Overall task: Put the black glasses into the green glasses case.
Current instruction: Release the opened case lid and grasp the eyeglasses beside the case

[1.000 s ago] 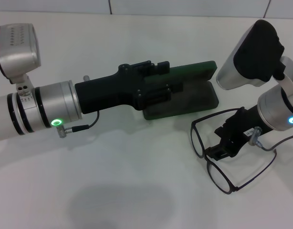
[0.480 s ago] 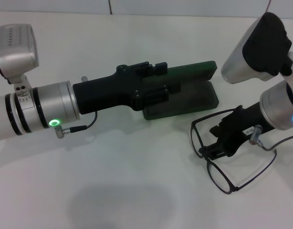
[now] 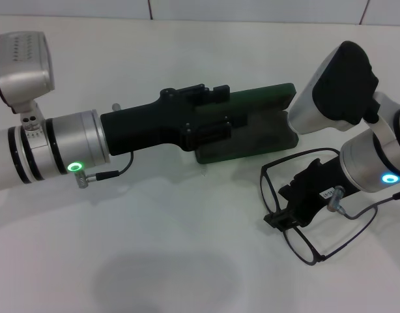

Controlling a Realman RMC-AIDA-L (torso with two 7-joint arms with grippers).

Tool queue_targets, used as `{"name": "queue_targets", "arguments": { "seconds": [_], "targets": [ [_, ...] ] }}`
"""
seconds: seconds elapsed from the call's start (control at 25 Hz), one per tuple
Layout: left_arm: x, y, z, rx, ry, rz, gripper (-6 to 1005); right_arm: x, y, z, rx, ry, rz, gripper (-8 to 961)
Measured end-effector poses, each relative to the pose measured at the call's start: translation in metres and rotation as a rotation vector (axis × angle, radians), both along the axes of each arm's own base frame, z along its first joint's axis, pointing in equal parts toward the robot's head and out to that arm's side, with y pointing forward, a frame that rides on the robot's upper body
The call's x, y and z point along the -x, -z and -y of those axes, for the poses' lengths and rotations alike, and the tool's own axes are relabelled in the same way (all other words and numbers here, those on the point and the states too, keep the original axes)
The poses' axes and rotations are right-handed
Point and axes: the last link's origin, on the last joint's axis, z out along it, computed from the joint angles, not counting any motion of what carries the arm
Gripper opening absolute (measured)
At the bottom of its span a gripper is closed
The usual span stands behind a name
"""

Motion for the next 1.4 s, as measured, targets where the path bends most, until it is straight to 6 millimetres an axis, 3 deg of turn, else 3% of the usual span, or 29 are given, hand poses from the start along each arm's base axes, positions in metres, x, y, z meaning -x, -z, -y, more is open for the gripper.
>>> {"name": "queue_targets", "arguments": {
  "seconds": [0.6,0.92,1.4],
  "targets": [
    [0.002,-0.003,-0.001,-0.004,0.001,-0.009,637,-0.019,-0.004,-0.006,-0.036,0.054,0.024,490],
    [-0.001,-0.003,-0.003,-0.004,0.01,-0.01,637,-0.021,-0.007,-0.007,-0.049,0.056,0.033,295],
    [-0.004,-0.003,-0.006,-0.002,0.02,-0.009,637,-0.025,-0.007,-0.009,-0.054,0.055,0.055,199]
  ]
}}
